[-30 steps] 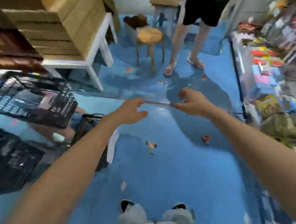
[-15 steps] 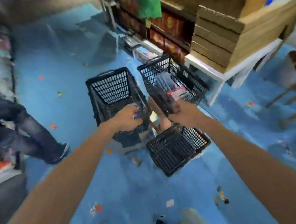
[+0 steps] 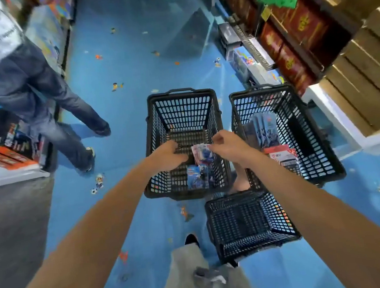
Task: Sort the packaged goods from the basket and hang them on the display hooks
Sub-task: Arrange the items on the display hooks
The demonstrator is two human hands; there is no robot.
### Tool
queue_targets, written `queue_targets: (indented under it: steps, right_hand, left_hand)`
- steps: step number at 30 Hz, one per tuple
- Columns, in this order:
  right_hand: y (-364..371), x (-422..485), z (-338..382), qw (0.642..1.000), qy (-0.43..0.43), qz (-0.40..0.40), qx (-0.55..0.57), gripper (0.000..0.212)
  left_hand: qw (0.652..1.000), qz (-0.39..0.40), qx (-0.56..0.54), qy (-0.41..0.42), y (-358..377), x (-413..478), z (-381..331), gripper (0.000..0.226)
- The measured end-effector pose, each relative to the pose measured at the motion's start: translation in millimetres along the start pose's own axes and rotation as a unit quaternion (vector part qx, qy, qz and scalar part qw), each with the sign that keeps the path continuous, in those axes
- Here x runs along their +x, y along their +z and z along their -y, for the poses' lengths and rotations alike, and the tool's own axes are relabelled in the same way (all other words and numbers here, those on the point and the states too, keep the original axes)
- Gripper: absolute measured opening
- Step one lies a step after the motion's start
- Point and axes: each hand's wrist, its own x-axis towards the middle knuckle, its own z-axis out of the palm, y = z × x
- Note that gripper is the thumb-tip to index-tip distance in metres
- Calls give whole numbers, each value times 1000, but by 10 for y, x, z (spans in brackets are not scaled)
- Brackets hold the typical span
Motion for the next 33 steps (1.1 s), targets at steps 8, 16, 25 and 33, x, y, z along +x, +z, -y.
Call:
queue_targets:
  steps: [8,16,25,33]
  right_hand:
    - [537,1500,-312,987,123,42,91,10]
    - [1230,2741,-905,975,217,46,30,11]
    - [1577,2939,-1140,967,254,-21,-23,26]
    - [1649,2918,-1128,964,253,-78,7,40]
  left_hand:
    - [992,80,-68,-70,44,1598,351,32]
    - [976,127,-153,-91,565,3001,1032,12]
    - [955,103,-253,-118,1241,3481,1407,25]
    - [928,66,-326,-171,1335,3555,1461,71]
